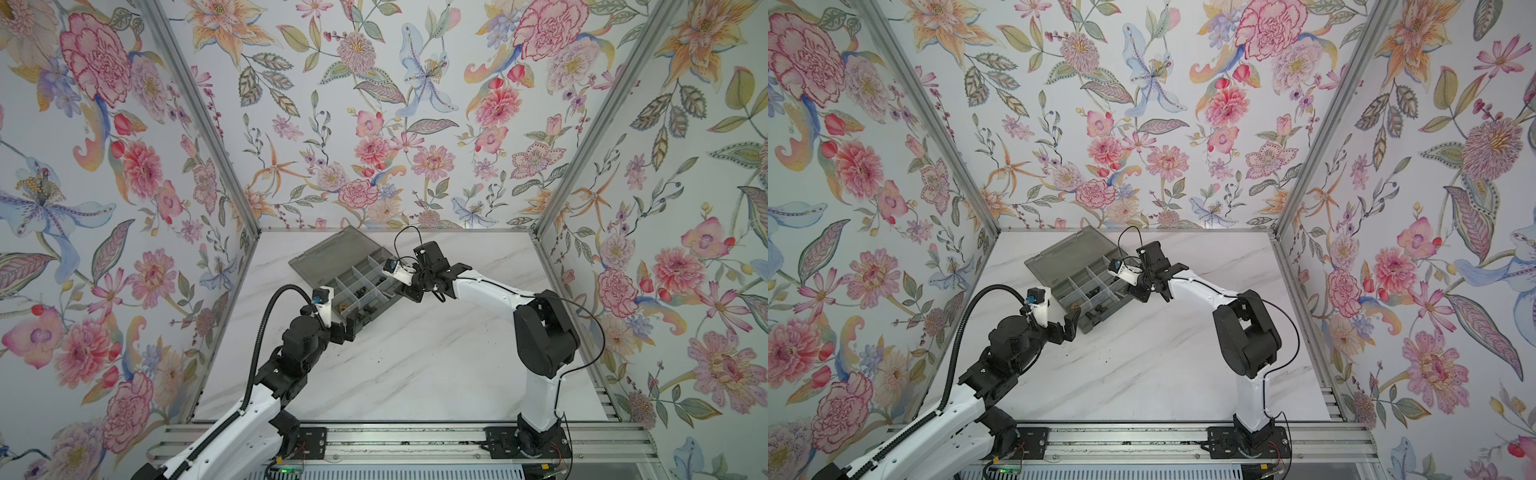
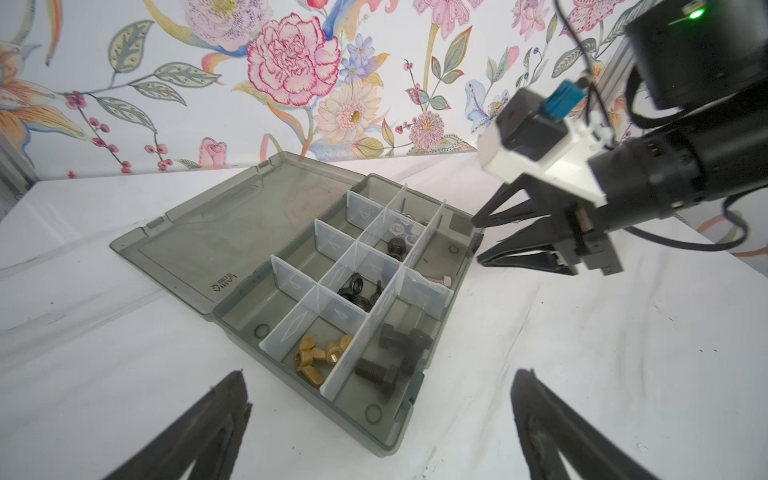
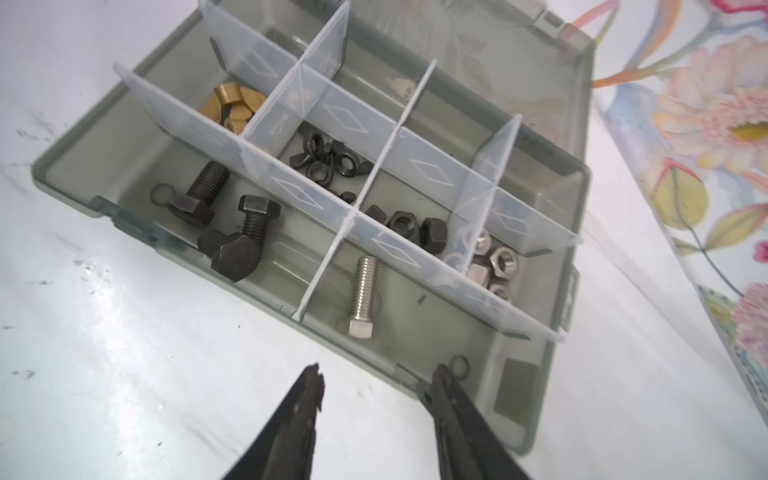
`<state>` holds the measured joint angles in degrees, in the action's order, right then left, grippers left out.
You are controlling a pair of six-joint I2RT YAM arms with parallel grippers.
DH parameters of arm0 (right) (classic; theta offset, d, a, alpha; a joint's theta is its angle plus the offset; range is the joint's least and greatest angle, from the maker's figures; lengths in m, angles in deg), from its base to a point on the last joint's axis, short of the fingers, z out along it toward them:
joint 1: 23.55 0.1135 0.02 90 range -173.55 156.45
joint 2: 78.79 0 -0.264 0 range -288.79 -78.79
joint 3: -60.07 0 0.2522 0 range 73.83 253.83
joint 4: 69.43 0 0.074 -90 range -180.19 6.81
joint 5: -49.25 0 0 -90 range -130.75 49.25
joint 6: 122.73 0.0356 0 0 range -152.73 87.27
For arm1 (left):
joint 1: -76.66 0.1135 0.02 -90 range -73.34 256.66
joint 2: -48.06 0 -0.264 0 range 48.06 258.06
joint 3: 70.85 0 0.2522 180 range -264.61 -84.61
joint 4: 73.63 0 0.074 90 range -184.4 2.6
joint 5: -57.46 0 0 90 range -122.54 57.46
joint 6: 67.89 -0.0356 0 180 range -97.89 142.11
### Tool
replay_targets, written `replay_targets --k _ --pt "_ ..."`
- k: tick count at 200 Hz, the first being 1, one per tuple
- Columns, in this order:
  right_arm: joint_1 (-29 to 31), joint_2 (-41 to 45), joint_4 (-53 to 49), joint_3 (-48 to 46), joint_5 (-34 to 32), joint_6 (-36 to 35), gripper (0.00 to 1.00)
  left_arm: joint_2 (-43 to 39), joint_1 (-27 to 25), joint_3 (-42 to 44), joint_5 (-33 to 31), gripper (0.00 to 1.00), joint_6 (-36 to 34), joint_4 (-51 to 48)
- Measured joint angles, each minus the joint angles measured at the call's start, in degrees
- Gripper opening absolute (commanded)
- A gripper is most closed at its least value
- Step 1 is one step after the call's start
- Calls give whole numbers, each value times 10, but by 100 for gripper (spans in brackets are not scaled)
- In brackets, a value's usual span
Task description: Sort the screws and nuts into containers
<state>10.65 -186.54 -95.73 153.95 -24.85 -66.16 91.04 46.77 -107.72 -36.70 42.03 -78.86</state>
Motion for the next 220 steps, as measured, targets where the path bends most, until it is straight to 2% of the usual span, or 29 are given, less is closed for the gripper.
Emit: replay_targets --k 49,118,151,179,220 --pt "-47 183 101 -161 15 113 55 -43 0 19 -72 99 -37 18" --pt "-143 387 155 -374 -38 212 62 -57 1 70 -165 99 -65 49" --pt "-229 431 202 -469 -47 250 64 -56 2 83 -202 99 -78 70" --pt "-314 450 283 -553 -49 293 65 -53 6 95 -225 99 -92 92" --pt "-358 420 417 -614 -54 322 65 -39 20 126 -238 99 -132 161"
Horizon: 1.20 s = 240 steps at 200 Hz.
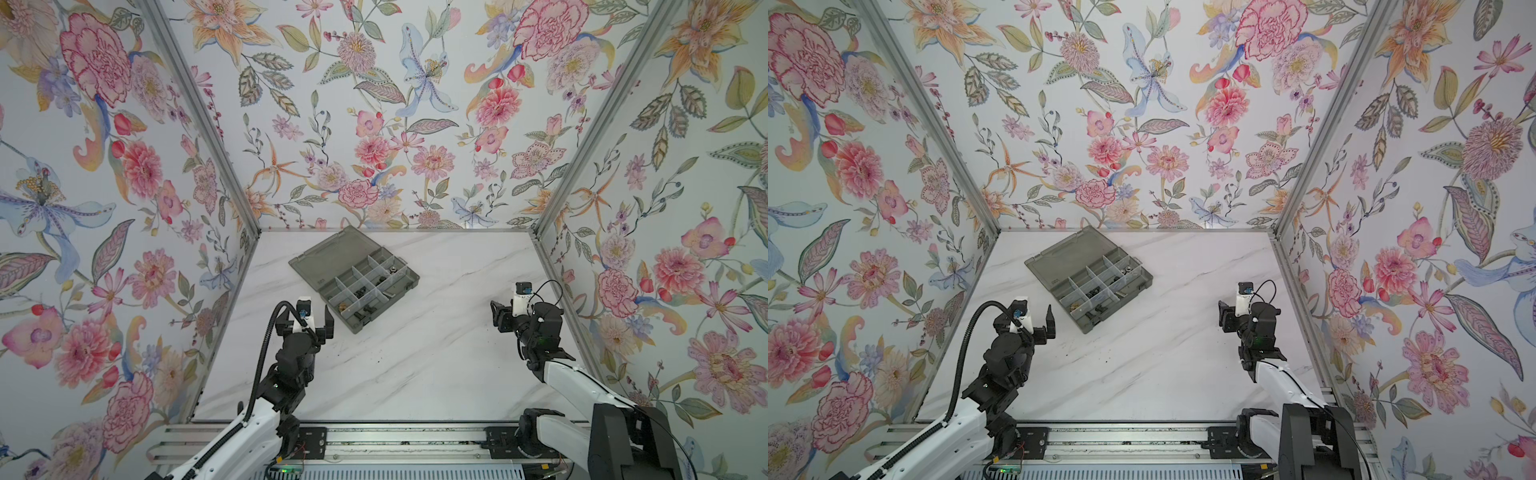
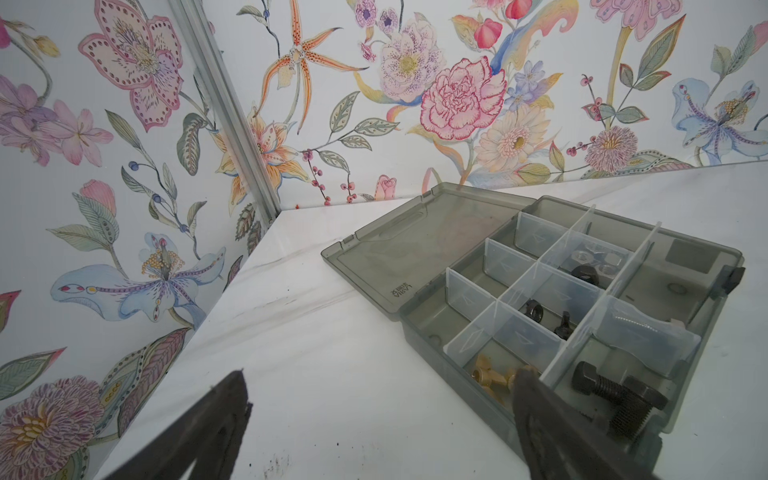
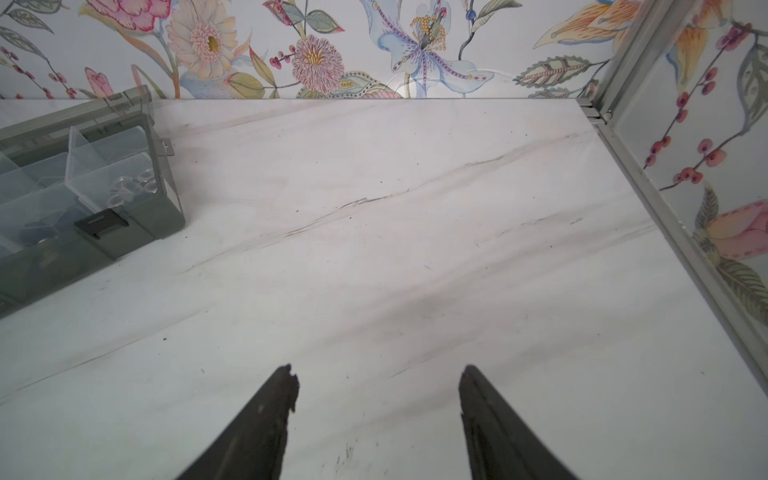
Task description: Sort the screws and nuts into containers
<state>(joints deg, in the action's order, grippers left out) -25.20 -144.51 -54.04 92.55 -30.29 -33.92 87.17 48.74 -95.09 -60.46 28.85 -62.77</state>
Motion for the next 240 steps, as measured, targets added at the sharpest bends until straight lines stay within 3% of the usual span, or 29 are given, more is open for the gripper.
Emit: replay_targets --k 99,169,240 --pt "-1 -222 278 -14 -20 -1 68 74 76 32 16 99 -53 130" --pt "6 -228 324 -18 -40 -5 77 152 141 65 58 99 -44 238" --pt "6 -228 327 -18 -41 -5 84 314 187 54 109 99 -50 364"
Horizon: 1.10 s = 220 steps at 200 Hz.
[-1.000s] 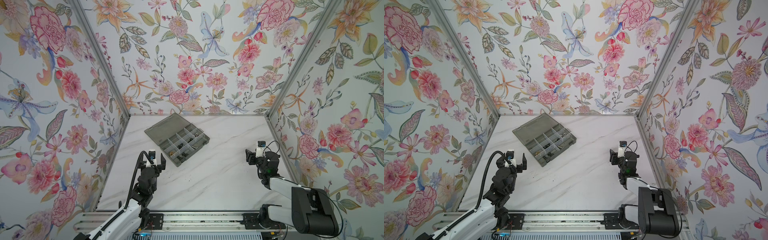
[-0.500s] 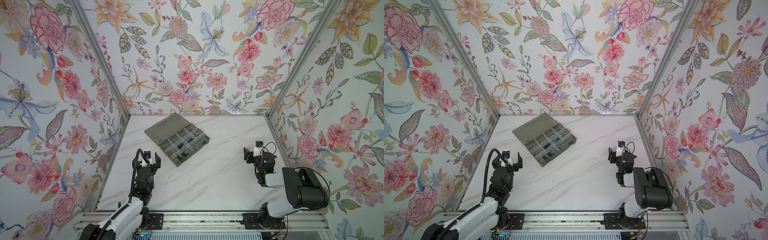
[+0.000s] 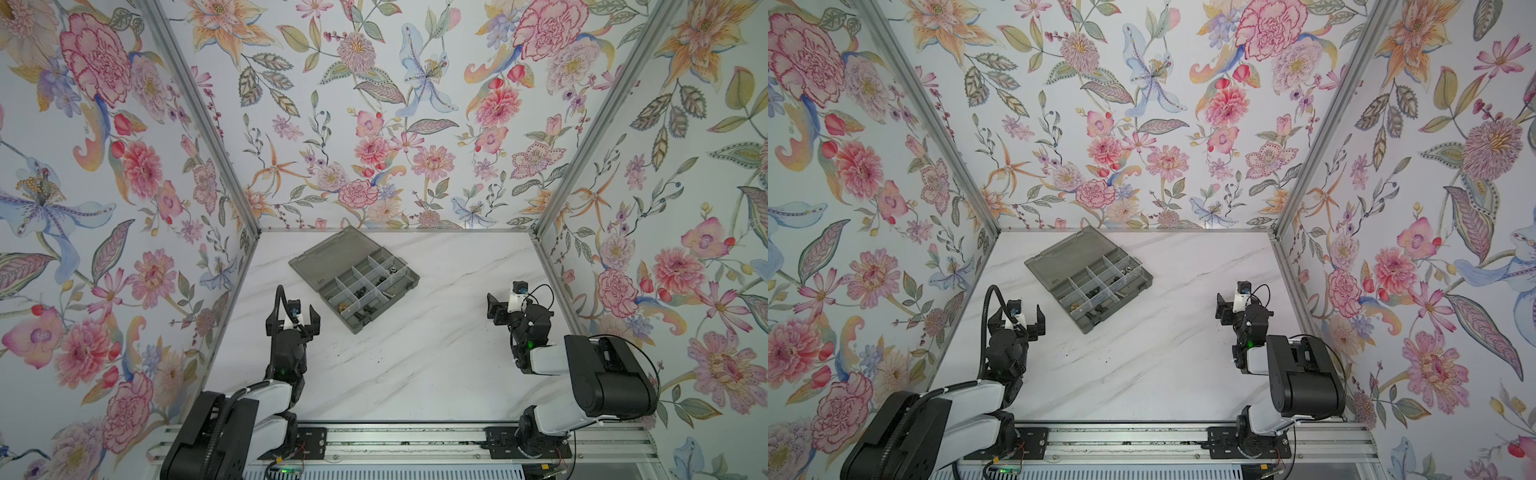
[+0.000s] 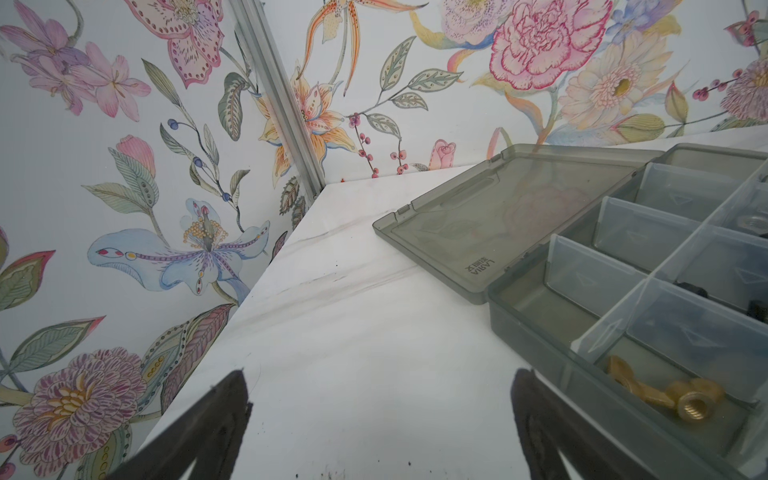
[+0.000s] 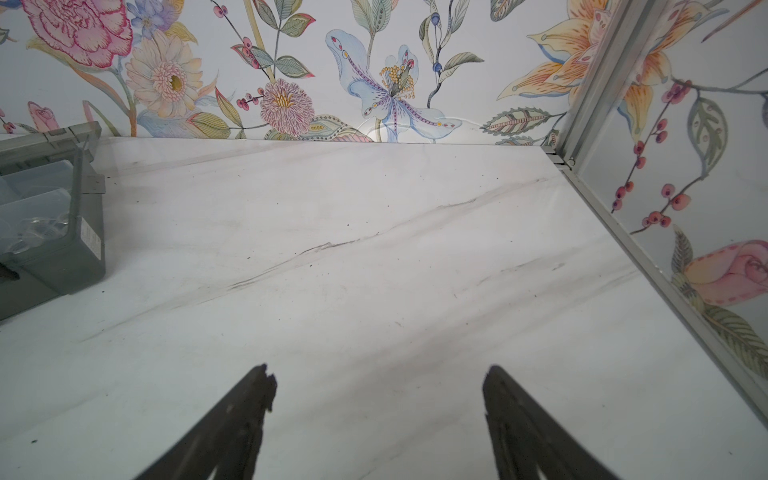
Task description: Sort the screws and nuts into containers
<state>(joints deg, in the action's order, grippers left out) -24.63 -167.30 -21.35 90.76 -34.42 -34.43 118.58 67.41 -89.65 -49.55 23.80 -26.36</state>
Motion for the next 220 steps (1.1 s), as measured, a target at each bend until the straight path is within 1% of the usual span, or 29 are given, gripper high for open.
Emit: replay_targets --k 24,72,85,121,126,191,220 --pt "0 0 0 0 0 0 85 58 26 -24 23 99 -3 46" --pt "0 0 0 0 0 0 86 170 41 -44 61 99 -12 148" --pt "0 0 0 0 0 0 87 191 44 -44 64 99 -11 153" --pt "0 0 0 0 0 0 90 198 48 -52 61 99 -10 170" --pt "0 0 0 0 0 0 100 198 48 -55 61 99 -9 170" --pt "4 0 0 0 -21 -2 99 198 48 -66 59 99 -9 175" --pt "8 0 0 0 -30 -2 99 198 48 -66 76 99 -12 175"
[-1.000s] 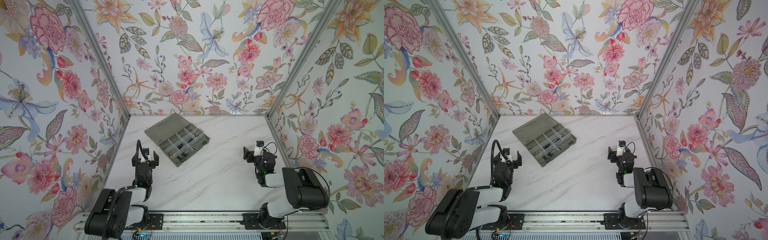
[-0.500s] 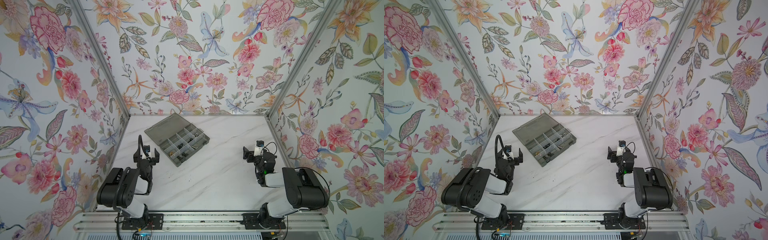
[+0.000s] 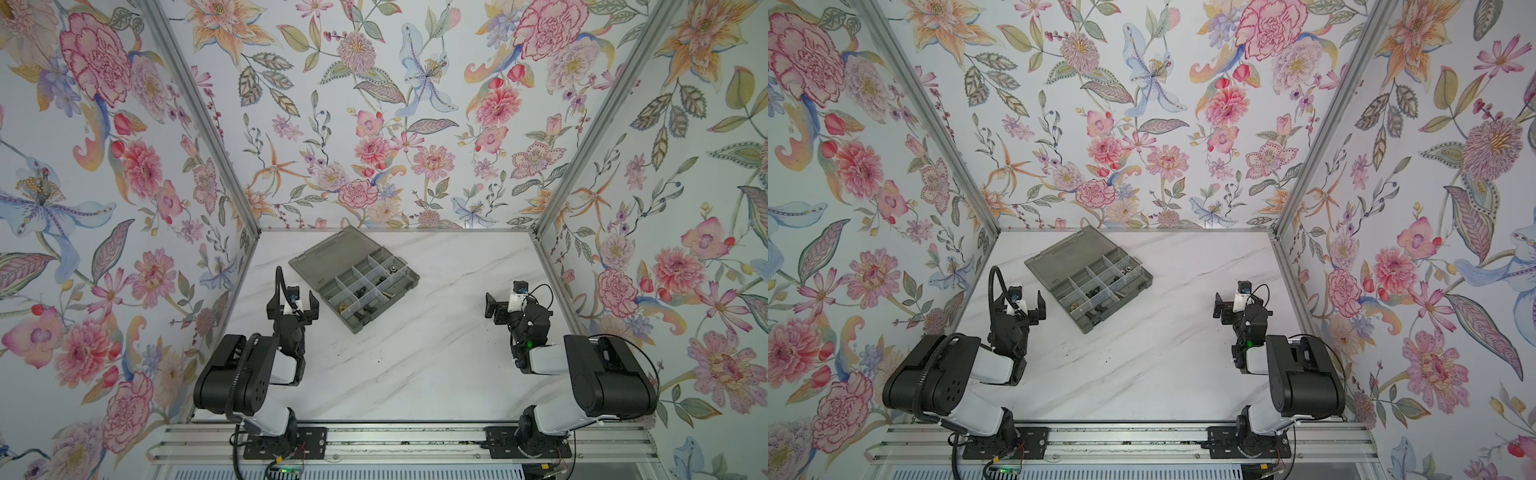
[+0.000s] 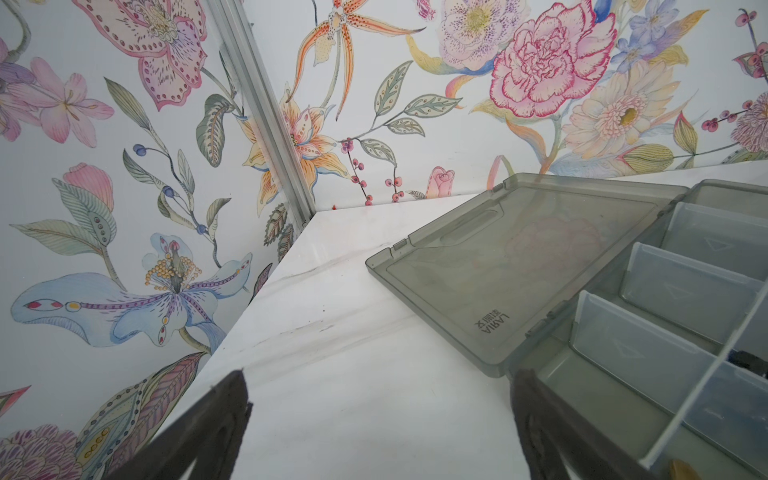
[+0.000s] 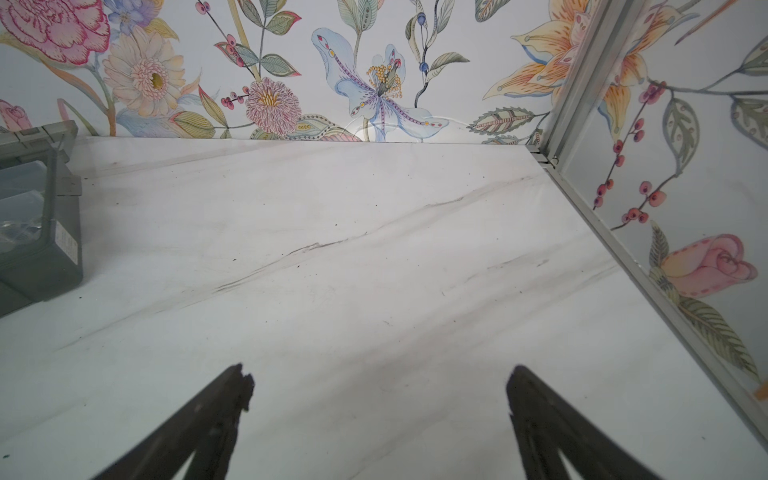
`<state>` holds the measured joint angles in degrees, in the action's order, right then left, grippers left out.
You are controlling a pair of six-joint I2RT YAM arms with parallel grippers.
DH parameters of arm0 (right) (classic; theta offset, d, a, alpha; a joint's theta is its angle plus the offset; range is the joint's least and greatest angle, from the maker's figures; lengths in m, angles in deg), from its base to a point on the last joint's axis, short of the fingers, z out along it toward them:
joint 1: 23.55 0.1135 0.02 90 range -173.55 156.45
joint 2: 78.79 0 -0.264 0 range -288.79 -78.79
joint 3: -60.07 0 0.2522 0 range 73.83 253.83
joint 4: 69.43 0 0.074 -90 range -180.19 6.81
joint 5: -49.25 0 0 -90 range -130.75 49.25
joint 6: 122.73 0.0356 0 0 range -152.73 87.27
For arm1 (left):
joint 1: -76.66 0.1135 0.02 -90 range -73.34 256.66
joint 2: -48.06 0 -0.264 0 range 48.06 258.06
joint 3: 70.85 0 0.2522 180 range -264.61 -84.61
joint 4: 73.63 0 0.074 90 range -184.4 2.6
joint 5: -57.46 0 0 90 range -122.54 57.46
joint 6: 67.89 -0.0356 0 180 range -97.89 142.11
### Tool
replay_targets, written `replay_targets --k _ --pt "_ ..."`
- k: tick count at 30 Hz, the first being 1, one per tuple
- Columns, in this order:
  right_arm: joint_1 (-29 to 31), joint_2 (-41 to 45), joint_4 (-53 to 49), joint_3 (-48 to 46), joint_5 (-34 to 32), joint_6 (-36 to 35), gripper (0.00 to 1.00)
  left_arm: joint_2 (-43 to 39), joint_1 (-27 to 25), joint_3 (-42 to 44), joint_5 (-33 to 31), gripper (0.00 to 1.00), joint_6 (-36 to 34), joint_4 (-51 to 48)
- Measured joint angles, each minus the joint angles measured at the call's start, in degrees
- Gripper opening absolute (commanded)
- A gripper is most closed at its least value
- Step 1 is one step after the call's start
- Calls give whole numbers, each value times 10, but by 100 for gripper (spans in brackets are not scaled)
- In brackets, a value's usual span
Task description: Sort the screws and nuts into containers
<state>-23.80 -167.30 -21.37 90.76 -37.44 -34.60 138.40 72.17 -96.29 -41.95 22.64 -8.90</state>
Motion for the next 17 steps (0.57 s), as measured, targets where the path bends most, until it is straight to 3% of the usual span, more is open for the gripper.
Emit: replay_targets --k 17 --pt "2 0 0 0 -10 0 99 0 7 0 18 99 -1 -2"
